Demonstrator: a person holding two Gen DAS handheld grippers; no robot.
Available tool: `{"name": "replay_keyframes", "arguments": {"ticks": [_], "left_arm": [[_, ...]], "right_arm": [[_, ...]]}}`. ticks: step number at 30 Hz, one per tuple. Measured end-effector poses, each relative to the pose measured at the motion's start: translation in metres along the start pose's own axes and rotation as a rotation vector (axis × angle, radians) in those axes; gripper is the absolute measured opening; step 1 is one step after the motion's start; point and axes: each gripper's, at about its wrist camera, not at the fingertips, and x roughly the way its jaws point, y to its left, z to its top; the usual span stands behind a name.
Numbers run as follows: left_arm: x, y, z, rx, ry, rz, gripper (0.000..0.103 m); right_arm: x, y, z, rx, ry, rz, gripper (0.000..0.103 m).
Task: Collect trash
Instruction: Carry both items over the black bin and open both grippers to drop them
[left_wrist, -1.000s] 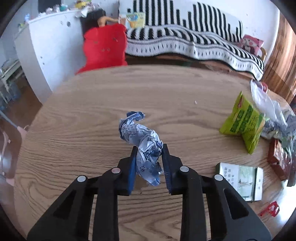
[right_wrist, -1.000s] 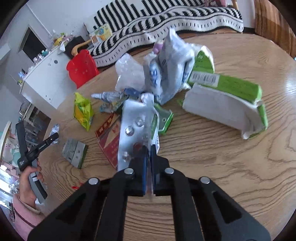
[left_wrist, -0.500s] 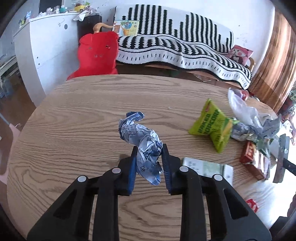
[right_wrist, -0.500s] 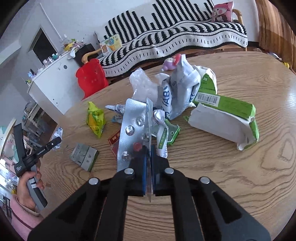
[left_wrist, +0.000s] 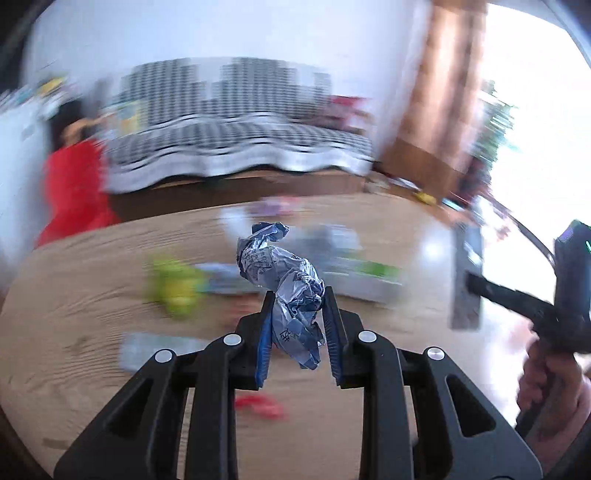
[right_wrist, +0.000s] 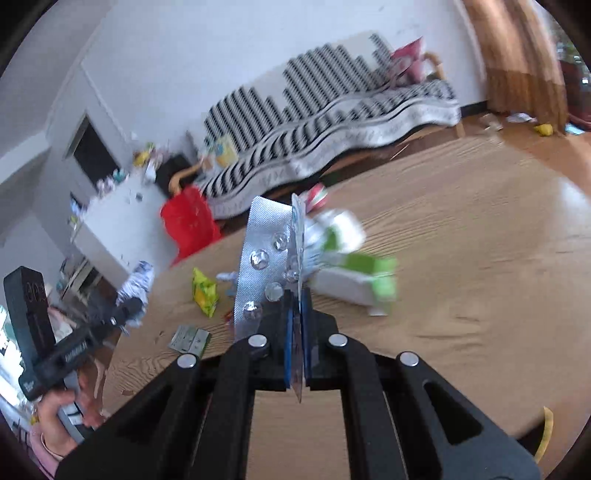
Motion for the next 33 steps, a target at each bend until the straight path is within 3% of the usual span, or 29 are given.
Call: {"name": "replay_keyframes", "arguments": {"ticks": [2,4,7,10,12,17,19,21,25,31,32,33], "left_arm": [[0.006,-0.057,-0.003,0.074,0.035,-0.083,0.025],[0.019,-0.113,-0.014,0.128,0.113,-0.205,0.025],[0.048,-0.191,-0.044,0.218,0.233,-0.308,0.025],[0.086,-0.244,-0.089,0.263,0.387,-0.394,0.025],[0.112,-0.263,-0.109,0.222,0.469,-0.43,0.025],[0.166,-0.285,-0.164,0.247,0.598,-0.379,0.025],[0.187,-0.283,-0.166,0.243,0.638,-0.383,0.025],[0.193,-0.288,-0.163,0.262,0.625,-0.374,0.025],[0.198,-0.285,-0.163,0.203,0.655,-0.383,0.025],[0.179,-0.285,-0.163,0.212,0.638,-0.414,0.025],[0.174,-0.279,-0.164,0.213,0.635,-0.418,0.027],[0.172,-0.278,-0.163,0.215,0.63,-0.414,0.041]], "right_arm": [[-0.035,-0.026,-0.005,-0.005,-0.02,-0.059,0.005],[-0.07,-0.069,-0.017,0.042,-0.003,-0.109,0.005],[-0.098,-0.123,-0.043,0.122,0.036,-0.173,0.005],[-0.108,-0.173,-0.081,0.225,0.105,-0.209,0.005],[-0.103,-0.208,-0.11,0.309,0.161,-0.226,0.005],[-0.07,-0.269,-0.171,0.479,0.305,-0.231,0.005],[-0.065,-0.274,-0.179,0.493,0.32,-0.226,0.005],[-0.061,-0.274,-0.18,0.466,0.328,-0.242,0.005],[-0.055,-0.273,-0.179,0.455,0.344,-0.246,0.005],[-0.051,-0.271,-0.173,0.455,0.351,-0.254,0.005],[-0.051,-0.269,-0.171,0.453,0.347,-0.262,0.005],[-0.052,-0.267,-0.169,0.447,0.345,-0.273,0.005]]}}
